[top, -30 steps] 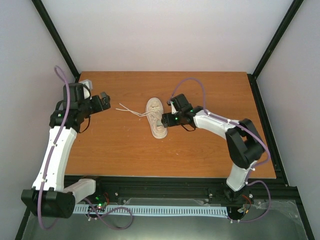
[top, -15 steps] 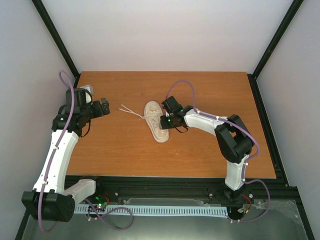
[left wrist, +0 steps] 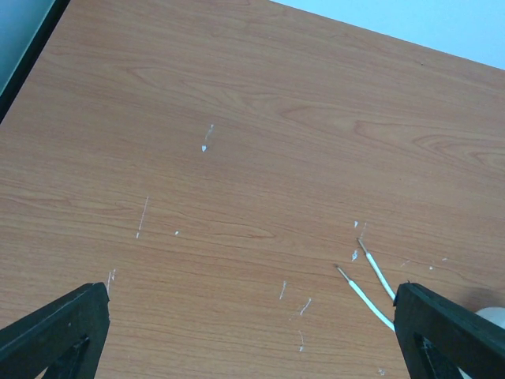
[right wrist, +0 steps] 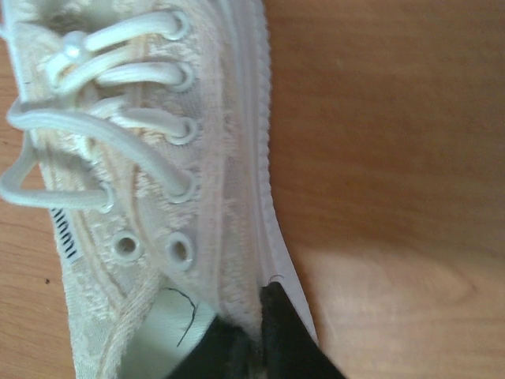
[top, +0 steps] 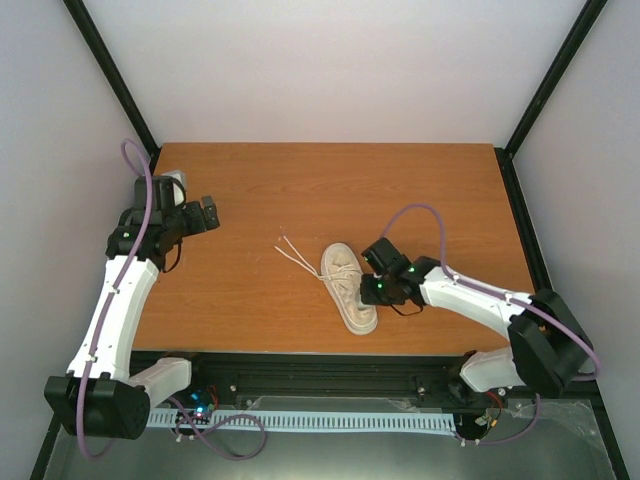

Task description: Tie the shoes

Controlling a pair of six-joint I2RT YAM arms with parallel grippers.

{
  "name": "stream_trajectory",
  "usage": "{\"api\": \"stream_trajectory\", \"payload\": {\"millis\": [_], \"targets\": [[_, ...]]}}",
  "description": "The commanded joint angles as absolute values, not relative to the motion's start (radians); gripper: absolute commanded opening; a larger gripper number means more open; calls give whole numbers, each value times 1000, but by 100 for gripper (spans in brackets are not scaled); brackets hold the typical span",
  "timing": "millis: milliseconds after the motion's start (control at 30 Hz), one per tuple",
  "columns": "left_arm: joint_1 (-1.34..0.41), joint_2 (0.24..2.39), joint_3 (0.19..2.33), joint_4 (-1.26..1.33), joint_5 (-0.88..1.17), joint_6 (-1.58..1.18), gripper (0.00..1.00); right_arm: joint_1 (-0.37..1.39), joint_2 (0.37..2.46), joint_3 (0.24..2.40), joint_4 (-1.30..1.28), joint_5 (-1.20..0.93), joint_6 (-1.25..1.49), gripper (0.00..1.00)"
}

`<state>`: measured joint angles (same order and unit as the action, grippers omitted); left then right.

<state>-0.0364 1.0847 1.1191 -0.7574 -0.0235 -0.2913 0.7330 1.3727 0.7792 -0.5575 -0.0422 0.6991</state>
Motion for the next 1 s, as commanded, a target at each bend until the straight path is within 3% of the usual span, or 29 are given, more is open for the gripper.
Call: {"api": "stream_trajectory", "payload": {"millis": [0, 33, 100, 167, 267, 600, 967], "targets": [[-34, 1081, 1120, -752, -47, -271, 100, 742, 1298, 716, -565, -62, 790, 31], [-35, 1079, 1119, -748, -53, -271, 100, 742, 1273, 719, -584, -48, 783, 50], [-35, 1079, 1116, -745, -57, -272, 100, 742, 1221, 744, -643, 8, 758, 68], [-34, 1078, 1114, -740, -57, -273, 100, 742, 1163, 780, -685, 84, 717, 80], [-35, 1082, 1112, -735, -66, -274, 100, 742, 1120, 831, -657, 94, 618, 87], [-34, 1023, 1090, -704, -118, -265, 100, 793, 1503, 1081, -469, -36, 360, 69], [-35, 1037, 1097, -712, -88, -265, 100, 904, 1950, 1391, -452, -7, 254, 50]]}}
